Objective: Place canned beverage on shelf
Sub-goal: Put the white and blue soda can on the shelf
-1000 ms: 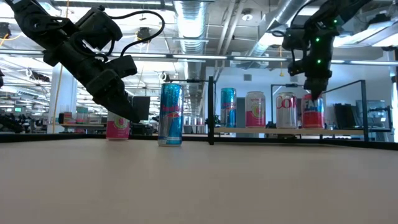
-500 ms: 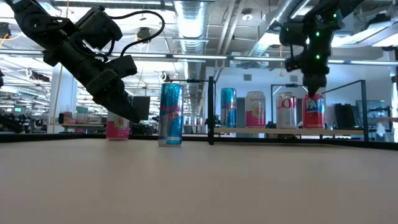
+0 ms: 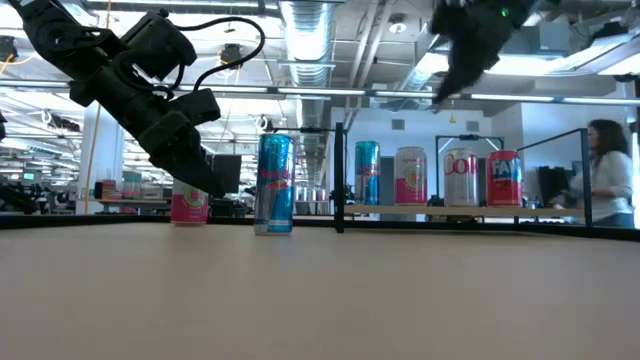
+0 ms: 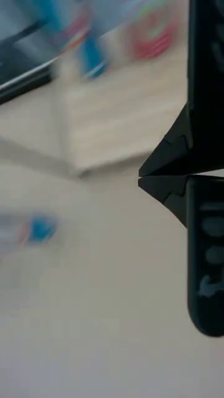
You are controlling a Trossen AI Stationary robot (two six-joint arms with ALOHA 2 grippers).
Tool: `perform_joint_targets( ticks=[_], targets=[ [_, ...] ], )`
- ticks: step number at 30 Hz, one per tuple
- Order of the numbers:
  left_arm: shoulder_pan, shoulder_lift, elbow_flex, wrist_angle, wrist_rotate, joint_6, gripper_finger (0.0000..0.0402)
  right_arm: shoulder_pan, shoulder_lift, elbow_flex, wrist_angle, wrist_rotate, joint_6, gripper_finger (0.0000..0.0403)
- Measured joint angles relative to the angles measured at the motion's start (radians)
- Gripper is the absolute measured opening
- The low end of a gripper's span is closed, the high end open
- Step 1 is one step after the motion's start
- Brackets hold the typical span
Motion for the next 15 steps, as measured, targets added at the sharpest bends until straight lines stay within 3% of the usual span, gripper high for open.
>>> perform_joint_targets(
  ticks=[6,15],
  targets=[
    [0.000,0.000,0.000,0.000,0.039,0.008,0.0314,0.215,0.055,-0.079,0.297,0.022,0.000,0.0021],
    [0.000,0.044,0.000,0.125,0.044,0.012,0.0314,0.423,0.153,-0.171,0.421,0.183,0.052,0.0021]
  ],
)
